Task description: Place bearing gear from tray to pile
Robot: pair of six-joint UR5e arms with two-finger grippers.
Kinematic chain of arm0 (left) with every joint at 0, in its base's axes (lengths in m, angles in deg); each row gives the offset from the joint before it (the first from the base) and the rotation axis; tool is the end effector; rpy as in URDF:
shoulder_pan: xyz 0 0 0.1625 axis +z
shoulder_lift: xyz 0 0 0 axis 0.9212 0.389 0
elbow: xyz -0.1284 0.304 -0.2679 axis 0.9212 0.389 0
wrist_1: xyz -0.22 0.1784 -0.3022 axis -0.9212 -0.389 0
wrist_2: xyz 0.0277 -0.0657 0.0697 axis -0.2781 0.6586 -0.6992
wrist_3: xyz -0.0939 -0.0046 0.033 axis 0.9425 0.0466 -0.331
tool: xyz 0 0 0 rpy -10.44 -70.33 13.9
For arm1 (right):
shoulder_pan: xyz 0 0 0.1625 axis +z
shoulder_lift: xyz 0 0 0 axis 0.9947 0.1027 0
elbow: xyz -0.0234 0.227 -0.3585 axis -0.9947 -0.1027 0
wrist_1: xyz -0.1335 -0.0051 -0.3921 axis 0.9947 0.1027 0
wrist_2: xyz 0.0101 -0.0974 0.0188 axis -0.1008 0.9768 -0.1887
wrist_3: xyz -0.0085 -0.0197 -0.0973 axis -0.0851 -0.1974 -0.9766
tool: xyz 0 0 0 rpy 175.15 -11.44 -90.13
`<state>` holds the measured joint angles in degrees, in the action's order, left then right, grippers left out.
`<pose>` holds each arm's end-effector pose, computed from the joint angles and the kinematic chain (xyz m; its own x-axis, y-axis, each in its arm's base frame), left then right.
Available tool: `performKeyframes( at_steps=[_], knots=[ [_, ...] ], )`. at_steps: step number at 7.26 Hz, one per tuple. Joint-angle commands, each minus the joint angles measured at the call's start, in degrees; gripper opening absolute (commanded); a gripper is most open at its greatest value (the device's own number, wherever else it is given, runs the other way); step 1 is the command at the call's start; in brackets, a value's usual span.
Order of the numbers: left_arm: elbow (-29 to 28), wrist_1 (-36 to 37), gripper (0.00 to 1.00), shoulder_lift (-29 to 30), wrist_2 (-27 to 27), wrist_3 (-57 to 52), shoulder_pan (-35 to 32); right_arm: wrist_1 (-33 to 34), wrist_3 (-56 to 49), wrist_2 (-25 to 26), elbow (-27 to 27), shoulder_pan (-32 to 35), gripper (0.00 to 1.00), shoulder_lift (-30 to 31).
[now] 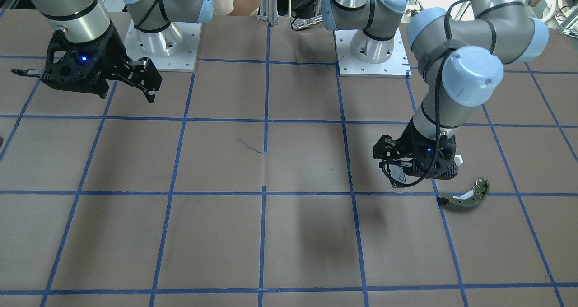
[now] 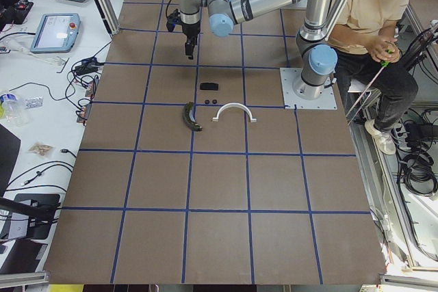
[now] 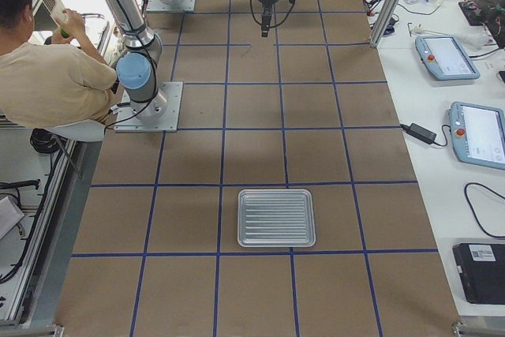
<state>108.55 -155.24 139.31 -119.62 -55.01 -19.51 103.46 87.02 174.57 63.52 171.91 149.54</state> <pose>-0.0971 -0.5582 0.3658 -0.9907 0.1301 -0.0391 0.1307 0.9913 -0.0149 0.1139 -0.4788 0.4666 -0.9959 0.0894 0.0116 0.0897 0.9957 0.0238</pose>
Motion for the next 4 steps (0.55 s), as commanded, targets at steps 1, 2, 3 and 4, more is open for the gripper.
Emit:
performKeyframes(
  at_steps=[1,2,3,4],
  knots=[
    [-9.6,-10.4,1.00,-2.4,-0.1,9.1,-6.7,0.0,0.0,-0.2,0.0,0.0,1.00,0.1],
    [-11.4,-11.8,1.00,-4.5,0.0,9.2,-8.1,0.0,0.0,-0.1,0.0,0.0,1.00,0.1],
    [-11.5,-14.7,1.00,-6.4,-0.1,9.2,-8.1,0.1,-0.1,-0.2,0.0,0.0,1.00,0.0],
    [-11.2,-16.1,1.00,-6.9,-0.5,9.1,-8.2,0.3,-0.1,-0.2,0.0,0.0,1.00,0.0]
  ],
)
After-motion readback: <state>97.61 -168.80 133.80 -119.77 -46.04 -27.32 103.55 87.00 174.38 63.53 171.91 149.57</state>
